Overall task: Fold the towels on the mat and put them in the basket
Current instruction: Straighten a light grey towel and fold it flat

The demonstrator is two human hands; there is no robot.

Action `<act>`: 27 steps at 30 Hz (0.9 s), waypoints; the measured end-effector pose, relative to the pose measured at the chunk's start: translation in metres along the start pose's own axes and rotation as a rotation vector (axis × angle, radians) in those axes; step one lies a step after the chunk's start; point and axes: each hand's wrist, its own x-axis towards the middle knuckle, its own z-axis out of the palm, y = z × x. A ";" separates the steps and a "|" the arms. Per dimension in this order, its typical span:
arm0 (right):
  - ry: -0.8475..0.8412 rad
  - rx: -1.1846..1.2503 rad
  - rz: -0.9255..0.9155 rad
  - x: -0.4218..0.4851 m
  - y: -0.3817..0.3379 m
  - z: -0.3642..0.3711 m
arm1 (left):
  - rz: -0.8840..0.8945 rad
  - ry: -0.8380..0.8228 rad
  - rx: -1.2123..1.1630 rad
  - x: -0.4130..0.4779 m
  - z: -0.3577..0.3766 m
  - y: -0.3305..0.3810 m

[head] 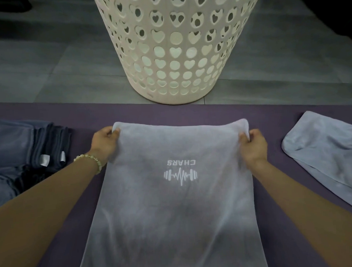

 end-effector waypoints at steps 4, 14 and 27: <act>-0.057 -0.051 0.145 0.004 0.011 0.003 | -0.118 -0.031 -0.028 0.006 -0.001 -0.008; -0.243 0.047 0.196 -0.007 0.014 -0.020 | -0.038 -0.129 0.170 0.000 -0.005 -0.010; -0.020 0.120 0.264 0.005 0.012 -0.009 | -0.139 -0.008 -0.073 -0.021 -0.004 -0.002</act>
